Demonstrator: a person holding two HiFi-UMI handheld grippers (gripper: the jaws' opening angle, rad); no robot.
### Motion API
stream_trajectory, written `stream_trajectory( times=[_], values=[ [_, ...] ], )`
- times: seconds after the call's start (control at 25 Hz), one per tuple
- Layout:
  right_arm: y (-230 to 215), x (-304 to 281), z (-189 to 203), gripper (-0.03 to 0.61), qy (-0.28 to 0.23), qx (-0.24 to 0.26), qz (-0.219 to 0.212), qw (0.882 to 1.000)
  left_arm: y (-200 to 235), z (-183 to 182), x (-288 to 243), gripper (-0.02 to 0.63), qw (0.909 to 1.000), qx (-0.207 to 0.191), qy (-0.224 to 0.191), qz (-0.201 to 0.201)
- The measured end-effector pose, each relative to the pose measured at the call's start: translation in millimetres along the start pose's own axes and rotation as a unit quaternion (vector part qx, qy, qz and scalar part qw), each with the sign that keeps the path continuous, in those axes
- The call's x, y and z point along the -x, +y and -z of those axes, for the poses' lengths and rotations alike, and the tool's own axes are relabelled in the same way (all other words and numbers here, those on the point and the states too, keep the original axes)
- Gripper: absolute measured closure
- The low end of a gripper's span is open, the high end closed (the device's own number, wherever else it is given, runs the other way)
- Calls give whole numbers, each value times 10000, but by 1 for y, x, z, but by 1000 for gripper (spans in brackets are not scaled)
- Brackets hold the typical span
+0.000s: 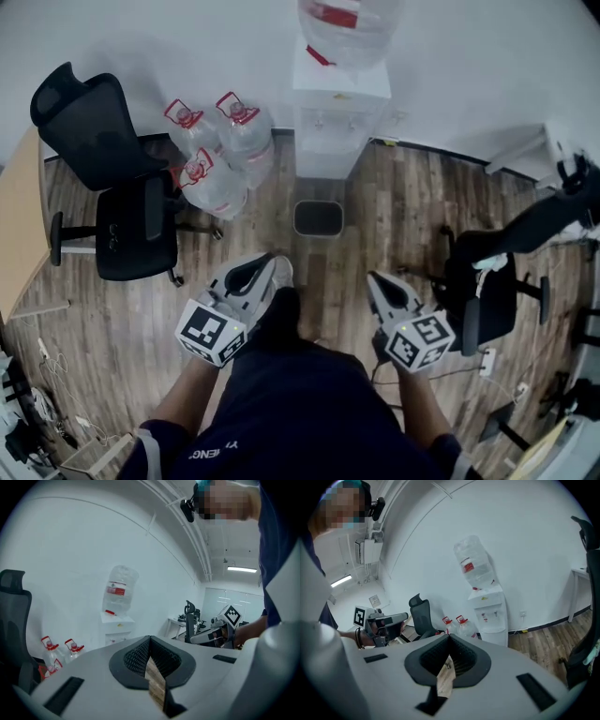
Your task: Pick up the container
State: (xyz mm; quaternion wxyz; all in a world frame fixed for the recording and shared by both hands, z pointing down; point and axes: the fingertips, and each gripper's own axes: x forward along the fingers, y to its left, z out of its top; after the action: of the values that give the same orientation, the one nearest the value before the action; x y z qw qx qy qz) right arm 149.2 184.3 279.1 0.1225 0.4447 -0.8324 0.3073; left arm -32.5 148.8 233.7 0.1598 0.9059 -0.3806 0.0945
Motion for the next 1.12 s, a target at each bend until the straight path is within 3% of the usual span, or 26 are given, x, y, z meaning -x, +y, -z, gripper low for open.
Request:
stream_trajectory(
  times=[0.32, 0.64, 0.92, 1.12],
  values=[
    [-23, -101, -47, 563, 322, -277, 294, 9987, 106, -11, -63, 589, 9981, 135, 469, 363],
    [-56, -161, -51, 563, 681, -525, 570, 9947, 172, 11, -113, 589, 9958, 102, 727, 551],
    [-86, -216, -46, 563, 896, -602, 457, 9931, 197, 59, -159, 589, 9920, 222, 1088, 601],
    [-136, -270, 8, 563, 1298, -609, 360, 9890, 219, 135, -208, 589, 9888, 181, 1419, 423]
  ],
)
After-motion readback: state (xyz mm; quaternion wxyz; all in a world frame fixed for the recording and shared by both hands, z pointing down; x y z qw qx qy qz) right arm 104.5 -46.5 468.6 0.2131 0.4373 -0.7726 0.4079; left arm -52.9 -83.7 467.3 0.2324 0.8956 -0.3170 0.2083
